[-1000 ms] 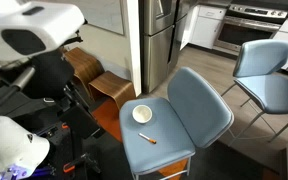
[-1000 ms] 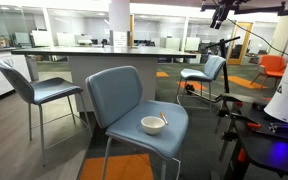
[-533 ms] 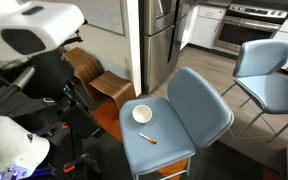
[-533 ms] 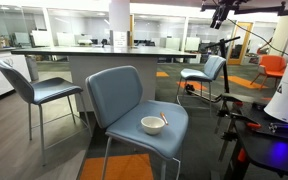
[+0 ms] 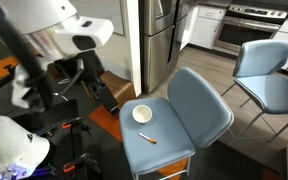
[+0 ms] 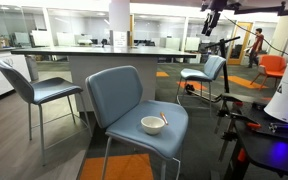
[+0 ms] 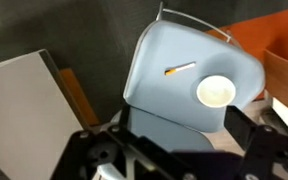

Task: Pick up the pen from the chair and put it in the bowl.

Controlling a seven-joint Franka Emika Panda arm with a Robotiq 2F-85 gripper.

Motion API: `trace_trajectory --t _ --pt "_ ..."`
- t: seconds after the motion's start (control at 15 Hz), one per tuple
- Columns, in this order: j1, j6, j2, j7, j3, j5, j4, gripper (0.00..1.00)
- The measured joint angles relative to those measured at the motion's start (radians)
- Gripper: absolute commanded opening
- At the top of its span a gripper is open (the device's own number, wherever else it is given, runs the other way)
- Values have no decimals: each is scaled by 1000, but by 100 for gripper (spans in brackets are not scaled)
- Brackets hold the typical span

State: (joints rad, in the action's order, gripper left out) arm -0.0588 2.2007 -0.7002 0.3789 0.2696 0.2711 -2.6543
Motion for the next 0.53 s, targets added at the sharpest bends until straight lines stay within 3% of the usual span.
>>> trace_trajectory --t 0.27,0.53 --pt "48 195 231 -252 -121 -112 -5 100" --pt "45 404 515 -417 -163 -230 16 100"
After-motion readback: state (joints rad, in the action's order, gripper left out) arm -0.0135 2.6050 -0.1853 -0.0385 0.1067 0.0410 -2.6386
